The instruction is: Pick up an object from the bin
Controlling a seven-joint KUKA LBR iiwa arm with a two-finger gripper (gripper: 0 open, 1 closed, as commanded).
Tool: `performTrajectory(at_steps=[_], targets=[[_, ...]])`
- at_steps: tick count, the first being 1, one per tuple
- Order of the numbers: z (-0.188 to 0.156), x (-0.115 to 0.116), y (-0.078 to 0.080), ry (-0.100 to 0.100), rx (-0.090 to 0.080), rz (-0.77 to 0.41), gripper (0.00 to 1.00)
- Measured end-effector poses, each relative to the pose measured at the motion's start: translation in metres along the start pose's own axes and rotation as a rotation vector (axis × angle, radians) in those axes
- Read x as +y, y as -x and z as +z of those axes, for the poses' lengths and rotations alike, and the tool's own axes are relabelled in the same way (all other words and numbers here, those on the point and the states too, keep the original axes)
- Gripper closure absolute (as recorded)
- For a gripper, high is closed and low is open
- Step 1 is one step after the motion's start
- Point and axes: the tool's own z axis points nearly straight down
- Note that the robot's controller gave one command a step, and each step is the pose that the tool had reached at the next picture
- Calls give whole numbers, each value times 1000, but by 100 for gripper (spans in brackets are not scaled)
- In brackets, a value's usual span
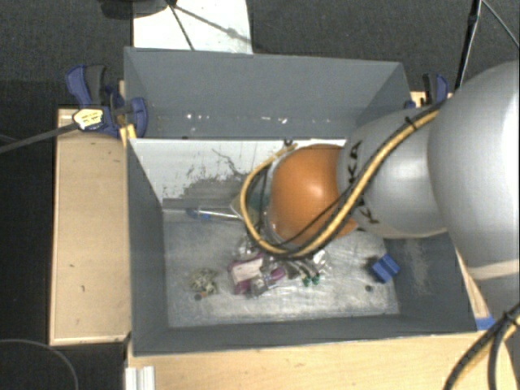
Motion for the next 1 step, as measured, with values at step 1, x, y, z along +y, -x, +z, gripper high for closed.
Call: performTrajectory(at_steps=[1], targets=[[-130,10,-2,-1,11,30,100]])
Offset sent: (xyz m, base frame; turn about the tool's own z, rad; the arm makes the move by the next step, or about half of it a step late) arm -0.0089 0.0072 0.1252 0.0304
